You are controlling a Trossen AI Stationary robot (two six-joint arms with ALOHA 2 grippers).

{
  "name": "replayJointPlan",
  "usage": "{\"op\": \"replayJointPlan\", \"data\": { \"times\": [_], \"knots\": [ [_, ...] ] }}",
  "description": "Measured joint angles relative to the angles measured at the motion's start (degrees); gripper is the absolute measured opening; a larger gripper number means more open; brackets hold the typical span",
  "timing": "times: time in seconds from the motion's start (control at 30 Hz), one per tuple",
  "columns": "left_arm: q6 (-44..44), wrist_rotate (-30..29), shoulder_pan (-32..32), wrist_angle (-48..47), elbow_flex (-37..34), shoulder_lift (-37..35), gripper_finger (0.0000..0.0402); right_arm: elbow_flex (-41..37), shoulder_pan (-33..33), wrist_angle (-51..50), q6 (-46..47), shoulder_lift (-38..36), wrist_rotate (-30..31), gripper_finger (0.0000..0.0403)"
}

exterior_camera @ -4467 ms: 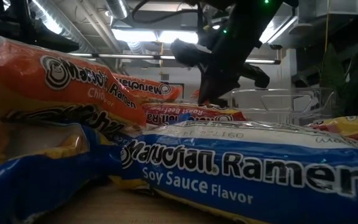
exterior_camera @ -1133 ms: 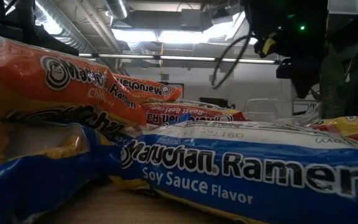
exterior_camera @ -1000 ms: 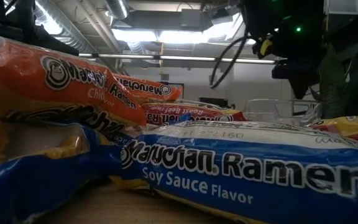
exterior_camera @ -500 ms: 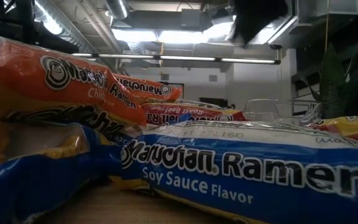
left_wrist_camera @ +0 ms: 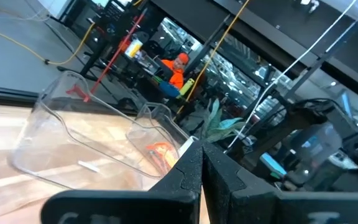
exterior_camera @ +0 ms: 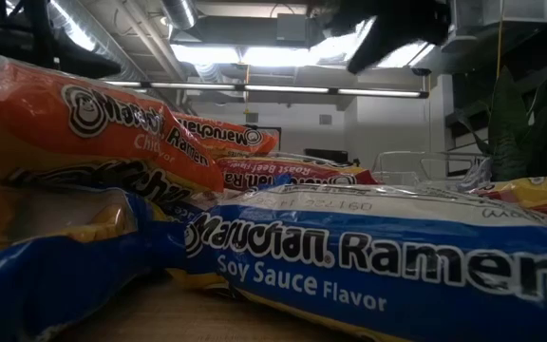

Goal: Sort Maruchan noodles
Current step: Put the orange noodle pack into the right transparent bin

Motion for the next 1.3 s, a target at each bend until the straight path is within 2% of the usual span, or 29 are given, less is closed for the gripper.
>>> {"op": "replayJointPlan", "data": {
  "times": [0.13,0.23,0.3,0.4,0.57,0.63,0.83,1.0,1.1,1.3],
  "knots": [
    [-1.04,0.10,0.01,0.22,0.00,0.00,0.0000,-5.82,0.28,6.87,-0.29,0.00,-2.24,0.0231],
    [-0.54,0.58,0.01,0.23,0.00,0.00,0.0000,-8.15,0.20,15.69,-11.91,-0.02,-3.60,0.0233],
    [0.59,3.01,0.00,0.65,-0.01,0.00,0.0004,-9.10,-0.48,19.44,-19.41,-0.02,-3.49,0.0234],
    [1.62,10.28,-0.01,3.16,-0.02,0.00,0.0022,-8.97,-1.91,22.87,-25.83,-0.02,-3.39,0.0234],
    [9.63,28.75,-0.01,11.01,-0.02,0.00,0.0057,-9.01,-4.83,23.28,-28.80,0.02,-4.64,0.0234],
    [12.32,33.16,-0.01,13.76,-0.02,0.00,0.0066,-9.01,-5.72,23.64,-29.92,0.60,-6.40,0.0234],
    [17.10,35.83,-0.01,14.02,-0.02,0.02,0.0096,-8.85,-6.63,28.74,-40.22,3.83,-12.54,0.0234],
    [18.56,38.00,-0.01,13.67,-0.02,0.63,0.0139,-5.04,-7.35,28.09,-45.34,7.36,-15.89,0.0234],
    [18.45,39.77,-0.01,13.53,-0.02,0.90,0.0164,-1.89,-7.38,26.87,-49.65,9.23,-16.87,0.0234],
    [18.51,37.95,-0.01,13.33,-0.02,0.90,0.0184,3.43,-7.37,25.21,-58.39,13.02,-16.56,0.0234]
  ]
}}
